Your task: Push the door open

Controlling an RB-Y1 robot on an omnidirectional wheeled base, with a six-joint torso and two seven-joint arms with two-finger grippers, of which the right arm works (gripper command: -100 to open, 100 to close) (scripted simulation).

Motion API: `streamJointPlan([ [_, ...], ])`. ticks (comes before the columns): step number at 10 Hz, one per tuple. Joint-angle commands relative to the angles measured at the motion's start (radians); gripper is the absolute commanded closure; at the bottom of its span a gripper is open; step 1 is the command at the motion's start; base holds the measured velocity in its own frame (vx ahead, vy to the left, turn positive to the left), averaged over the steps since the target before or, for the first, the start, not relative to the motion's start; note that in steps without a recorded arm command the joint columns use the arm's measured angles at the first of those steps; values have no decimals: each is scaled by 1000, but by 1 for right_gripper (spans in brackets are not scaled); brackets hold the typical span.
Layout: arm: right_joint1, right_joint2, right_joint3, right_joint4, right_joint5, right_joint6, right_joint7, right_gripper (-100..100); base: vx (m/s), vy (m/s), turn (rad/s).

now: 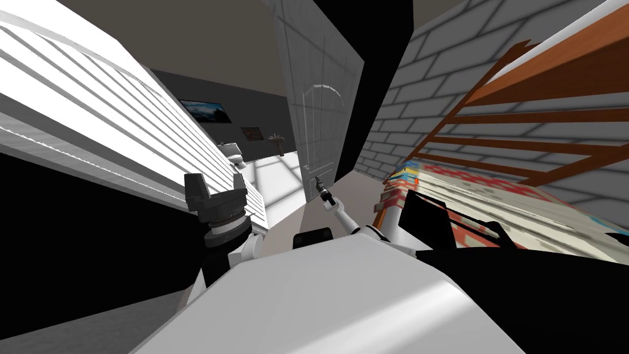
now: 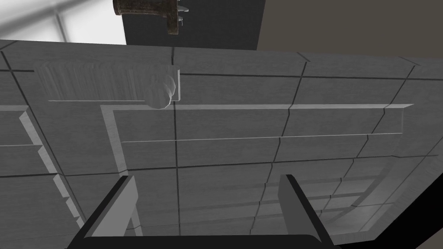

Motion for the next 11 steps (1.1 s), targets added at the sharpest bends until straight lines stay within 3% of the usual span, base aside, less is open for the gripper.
streamJointPlan([
  [1,-5,2,4,14,0,3,-3,-100,39,-1,-17],
  [11,-6,2,7,19,-1,7,-5,-100,15,0,5],
])
